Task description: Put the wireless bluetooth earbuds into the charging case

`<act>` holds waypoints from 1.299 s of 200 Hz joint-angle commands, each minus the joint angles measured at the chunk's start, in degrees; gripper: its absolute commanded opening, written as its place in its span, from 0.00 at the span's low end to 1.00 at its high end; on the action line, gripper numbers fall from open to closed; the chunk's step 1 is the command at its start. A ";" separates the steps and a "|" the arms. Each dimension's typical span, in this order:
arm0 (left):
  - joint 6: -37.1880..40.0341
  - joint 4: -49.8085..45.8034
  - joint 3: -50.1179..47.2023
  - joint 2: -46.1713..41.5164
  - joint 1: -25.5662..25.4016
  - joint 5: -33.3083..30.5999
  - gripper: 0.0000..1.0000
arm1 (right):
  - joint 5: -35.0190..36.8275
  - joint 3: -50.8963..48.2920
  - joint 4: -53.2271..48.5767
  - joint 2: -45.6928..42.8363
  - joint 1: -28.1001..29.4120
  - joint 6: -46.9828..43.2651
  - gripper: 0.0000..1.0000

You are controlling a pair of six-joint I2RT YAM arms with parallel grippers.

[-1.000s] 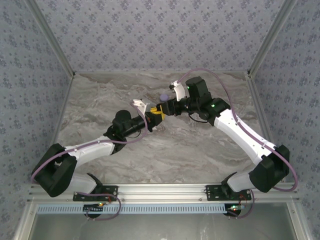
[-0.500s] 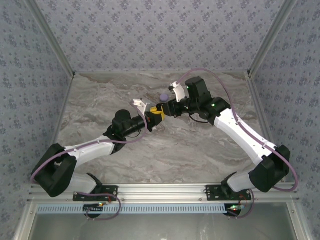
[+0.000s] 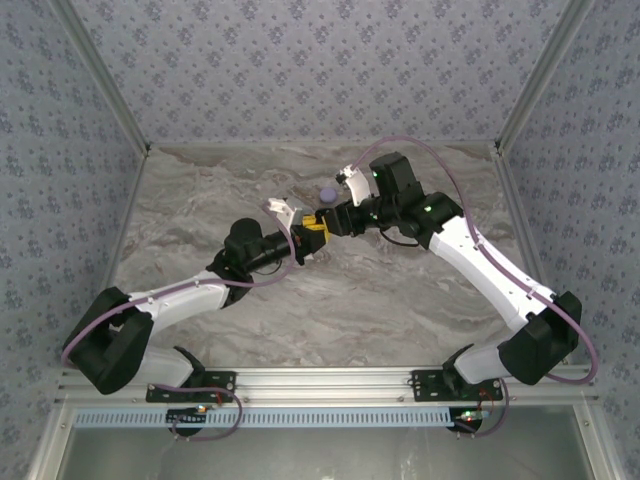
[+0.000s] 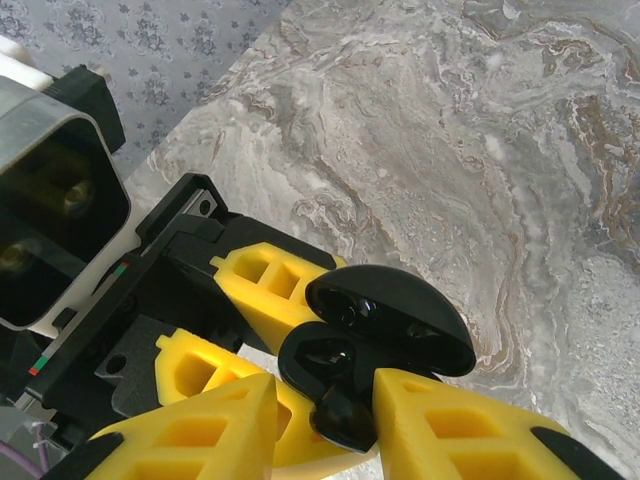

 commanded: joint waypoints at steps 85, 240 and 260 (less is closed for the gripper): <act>1.19 1.60 2.64 -1.78 -0.39 0.41 0.21 | -0.15 3.18 -1.56 1.06 0.80 0.01 0.38; 2.43 -0.74 2.45 -2.48 -0.36 -1.57 0.21 | 7.84 1.20 0.19 -3.62 -0.48 2.39 0.44; 2.62 -0.91 2.48 -2.71 -0.40 -2.05 0.21 | 8.76 0.41 -0.38 -4.05 -1.08 2.51 0.37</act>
